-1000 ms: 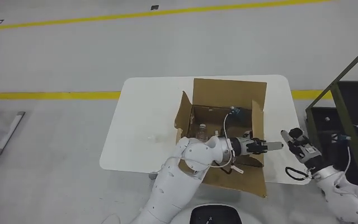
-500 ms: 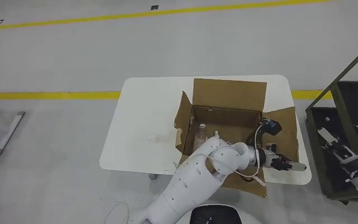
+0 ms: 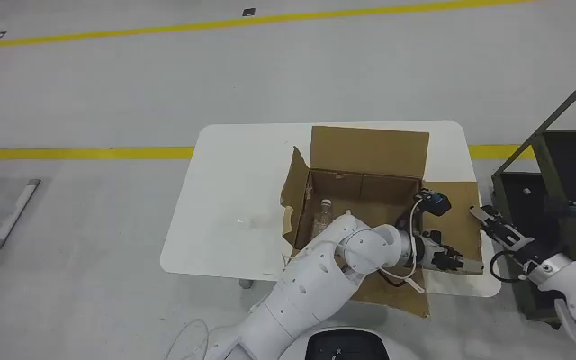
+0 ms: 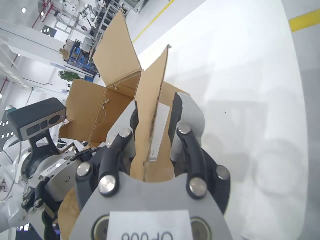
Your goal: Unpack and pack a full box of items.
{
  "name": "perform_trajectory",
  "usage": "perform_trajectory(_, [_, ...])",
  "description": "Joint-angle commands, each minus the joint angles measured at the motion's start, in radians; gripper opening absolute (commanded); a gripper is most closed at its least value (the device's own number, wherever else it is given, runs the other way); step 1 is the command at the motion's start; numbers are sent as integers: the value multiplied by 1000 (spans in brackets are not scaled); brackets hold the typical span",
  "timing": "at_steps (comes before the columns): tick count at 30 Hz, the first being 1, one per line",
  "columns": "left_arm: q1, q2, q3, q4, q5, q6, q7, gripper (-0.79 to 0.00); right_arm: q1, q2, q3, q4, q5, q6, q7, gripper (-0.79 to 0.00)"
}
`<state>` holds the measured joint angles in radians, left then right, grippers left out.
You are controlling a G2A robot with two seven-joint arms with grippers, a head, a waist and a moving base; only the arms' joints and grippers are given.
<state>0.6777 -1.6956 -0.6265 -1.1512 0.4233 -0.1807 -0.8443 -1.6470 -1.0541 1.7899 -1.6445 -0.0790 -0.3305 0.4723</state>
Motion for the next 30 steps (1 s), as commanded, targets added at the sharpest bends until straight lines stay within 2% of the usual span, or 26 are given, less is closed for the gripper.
perform_trajectory(1, [1,3,-9,-7,11,4,1,0,18,0,-15,23,-2,-8,11,-785])
perform_trajectory(7, [1,30,-55,-72,149,28,11,0,64,-3,-46,73,-6,-12,-6,-785])
perform_trajectory(9, [-6,48,-59,-103,290,40,-8,0,83,-4,-58,86,-5,-14,-6,-785])
perform_trajectory(17, [88,112,-148,-251,635,160,-49,0,143,-8,-98,117,-6,-28,-2,-785])
perform_trajectory(21, [127,129,-172,-293,729,197,-75,0,160,-10,-120,142,-9,-36,1,-785])
perform_trajectory(22, [127,129,-172,-293,729,197,-75,0,164,-10,-123,148,-4,-40,5,-674])
perform_trajectory(23, [127,129,-172,-293,729,197,-75,0,168,-10,-124,152,1,-44,9,-499])
perform_trajectory(25, [127,129,-172,-293,729,197,-75,0,169,-9,-116,155,9,-64,15,-443])
perform_trajectory(26, [127,129,-172,-293,729,197,-75,0,166,-7,-107,151,5,-74,16,-385])
perform_trajectory(28, [127,129,-172,-293,729,197,-75,0,154,-4,-81,137,0,-93,14,0])
perform_trajectory(30, [127,129,-172,-293,729,197,-75,0,135,1,-39,106,-12,-113,2,0])
